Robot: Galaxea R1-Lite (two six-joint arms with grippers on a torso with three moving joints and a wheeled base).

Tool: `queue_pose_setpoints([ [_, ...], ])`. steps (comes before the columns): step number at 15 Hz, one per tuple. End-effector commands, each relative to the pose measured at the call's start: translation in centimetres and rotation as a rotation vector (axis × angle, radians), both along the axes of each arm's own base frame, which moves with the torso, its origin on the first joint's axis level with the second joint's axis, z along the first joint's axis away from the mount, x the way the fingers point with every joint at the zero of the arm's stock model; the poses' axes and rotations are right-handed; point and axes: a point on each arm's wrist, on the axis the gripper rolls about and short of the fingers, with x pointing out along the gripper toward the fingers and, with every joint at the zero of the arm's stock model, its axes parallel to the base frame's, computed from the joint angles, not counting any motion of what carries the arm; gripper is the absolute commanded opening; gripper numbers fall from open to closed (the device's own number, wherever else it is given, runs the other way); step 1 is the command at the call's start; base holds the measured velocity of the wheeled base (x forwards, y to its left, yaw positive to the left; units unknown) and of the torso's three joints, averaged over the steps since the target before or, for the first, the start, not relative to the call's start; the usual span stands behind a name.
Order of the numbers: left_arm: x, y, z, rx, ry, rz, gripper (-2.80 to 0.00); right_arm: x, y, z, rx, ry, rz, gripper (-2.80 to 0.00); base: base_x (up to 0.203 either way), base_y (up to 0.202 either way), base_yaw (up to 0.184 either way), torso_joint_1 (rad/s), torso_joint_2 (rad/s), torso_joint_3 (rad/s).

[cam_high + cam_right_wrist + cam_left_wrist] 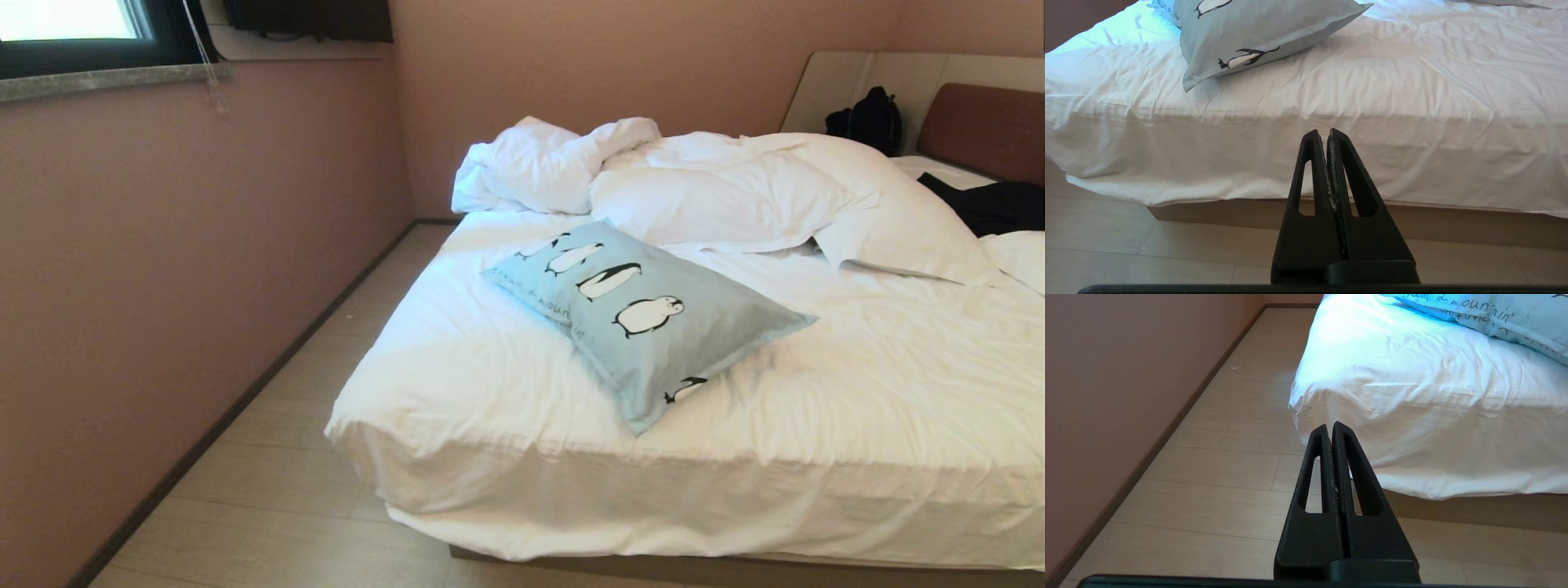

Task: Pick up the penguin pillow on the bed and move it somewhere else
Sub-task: Pick up the pillow

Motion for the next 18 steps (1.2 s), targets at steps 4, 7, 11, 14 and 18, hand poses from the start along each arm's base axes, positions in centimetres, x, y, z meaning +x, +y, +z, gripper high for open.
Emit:
queue_pose_setpoints([
  [4,0.01,0.0,-0.07,0.0,0.003,0.001,-2.8,-0.01,0.0,0.01,0.0,-0.001,0.0,-2.8,0.0,0.0,0.0,0.0,0.0,0.0],
  [7,0.01,0.0,-0.05,0.002,0.002,0.001,-2.8,-0.01,0.0,0.01,-0.002,-0.001,0.0,-2.8,0.0,0.0,0.0,0.0,0.0,0.0],
  [11,0.01,0.0,-0.04,0.002,0.0,0.001,-2.8,-0.01,0.0,0.01,-0.002,-0.001,0.002,-2.8,0.038,0.0,0.001,0.0,0.0,0.002],
  [14,0.01,0.0,-0.04,0.0,0.0,0.001,-2.8,-0.01,0.0,0.01,-0.002,-0.001,0.002,-2.8,0.198,0.0,-0.003,0.004,0.0,-0.003],
  [18,0.01,0.0,-0.04,0.0,0.0,0.001,-2.8,-0.01,0.0,0.01,-0.002,-0.001,0.001,-2.8,0.197,0.0,0.001,0.003,0.0,0.002],
])
